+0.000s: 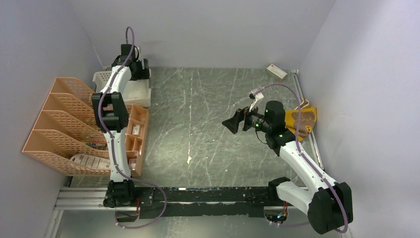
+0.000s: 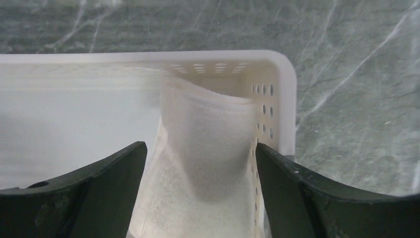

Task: Roll the towels
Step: Place the towel in the bin, then pick up the towel at the corner of the board.

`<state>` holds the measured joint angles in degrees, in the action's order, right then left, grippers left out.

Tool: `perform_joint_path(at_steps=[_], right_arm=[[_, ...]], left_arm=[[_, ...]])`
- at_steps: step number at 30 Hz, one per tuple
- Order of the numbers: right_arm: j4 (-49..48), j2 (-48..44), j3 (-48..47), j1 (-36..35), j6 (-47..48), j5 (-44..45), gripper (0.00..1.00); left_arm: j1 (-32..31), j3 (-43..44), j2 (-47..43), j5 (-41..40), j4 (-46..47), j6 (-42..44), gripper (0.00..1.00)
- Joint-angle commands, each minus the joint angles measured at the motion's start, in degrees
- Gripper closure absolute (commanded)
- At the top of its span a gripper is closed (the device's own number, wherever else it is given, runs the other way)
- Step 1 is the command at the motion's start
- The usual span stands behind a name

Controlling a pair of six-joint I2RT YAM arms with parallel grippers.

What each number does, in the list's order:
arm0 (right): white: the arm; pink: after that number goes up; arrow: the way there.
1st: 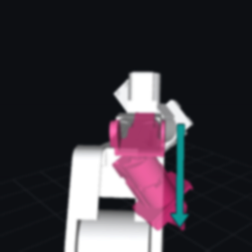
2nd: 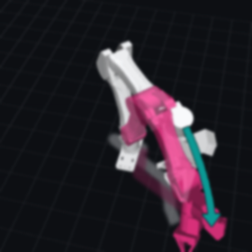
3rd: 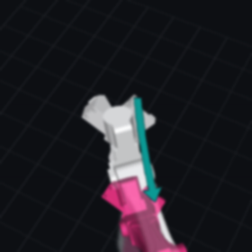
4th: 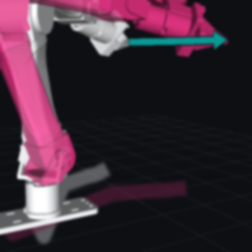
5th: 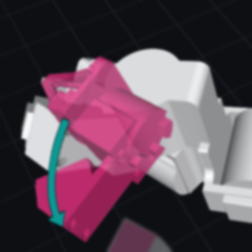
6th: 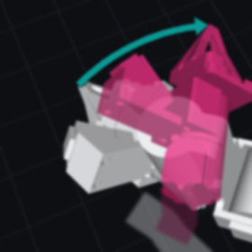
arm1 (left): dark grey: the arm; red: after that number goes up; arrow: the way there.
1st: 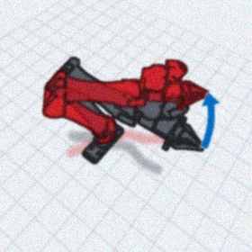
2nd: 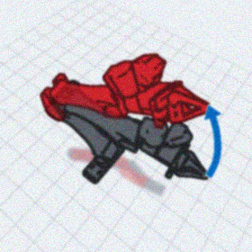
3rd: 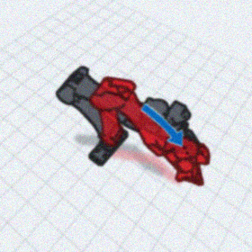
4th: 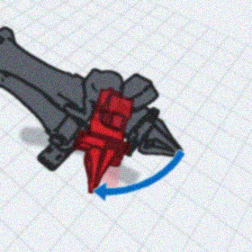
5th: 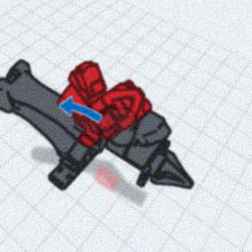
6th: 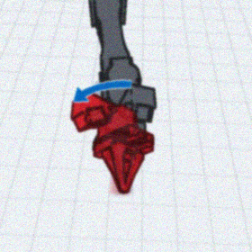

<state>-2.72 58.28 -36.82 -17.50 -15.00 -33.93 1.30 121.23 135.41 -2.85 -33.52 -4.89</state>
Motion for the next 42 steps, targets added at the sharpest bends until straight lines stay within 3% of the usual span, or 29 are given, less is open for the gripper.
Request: perform_joint_path(at_steps=[1, 4, 7, 10, 12, 15, 18, 23, 26, 29, 36, 39, 42], right_arm=[[-2.3, 1.8, -2.0, -0.3, -1.0, 9.5, 0.00], [-2.2, 6.9, -5.8, 0.0, -6.5, 19.7, 0.00], [2.5, 15.1, -12.9, 3.4, -8.0, 20.4, 0.00], [11.5, 22.3, -20.0, 12.3, -11.6, 24.8, 0.00], [16.0, 23.5, -22.4, 16.3, -13.6, 34.9, 0.00], [17.1, 22.5, -22.0, 16.9, -11.1, 57.8, 0.00], [16.6, 25.0, -22.3, 19.7, -8.7, 66.6, 0.00], [19.0, 37.7, -27.8, 22.4, -3.1, 63.9, 0.00], [20.5, 46.2, -31.4, 22.8, -1.2, 63.7, 0.00], [19.2, 51.3, -35.1, 22.8, 2.1, 62.8, 0.07], [21.4, 56.6, -42.6, 22.8, 7.9, 59.7, 0.17], [23.2, 57.1, -42.8, 22.9, 7.2, 58.1, 0.27], [23.4, 56.3, -40.0, 23.0, 6.0, 54.2, 0.27]], left_arm=[[0.3, -0.1, -9.4, -0.2, 2.9, -1.9, 0.02], [0.2, -5.3, -16.6, 2.1, 7.1, -3.5, 0.00], [0.3, -16.4, -27.2, 5.3, 15.8, -6.0, 0.00], [0.0, -29.1, -39.4, 9.4, 22.7, -9.9, 0.00], [-0.4, -39.2, -46.2, 12.0, 27.0, -12.9, 0.00], [-2.4, -53.2, -53.7, 16.2, 33.4, -17.5, 0.00], [-8.0, -61.3, -56.5, 17.9, 35.2, -18.6, 0.00], [-17.7, -68.1, -59.3, 16.1, 38.4, -19.4, 0.00], [-19.6, -69.6, -61.1, 17.3, 40.0, -21.1, 0.00], [-20.5, -70.5, -62.5, 18.2, 39.9, -21.3, 0.00], [-20.8, -73.3, -64.4, 18.5, 39.5, -20.9, 0.00], [-20.8, -73.2, -64.3, 19.3, 38.9, -20.6, 0.00], [-20.8, -72.4, -64.7, 19.9, 37.8, -20.2, 0.00]])
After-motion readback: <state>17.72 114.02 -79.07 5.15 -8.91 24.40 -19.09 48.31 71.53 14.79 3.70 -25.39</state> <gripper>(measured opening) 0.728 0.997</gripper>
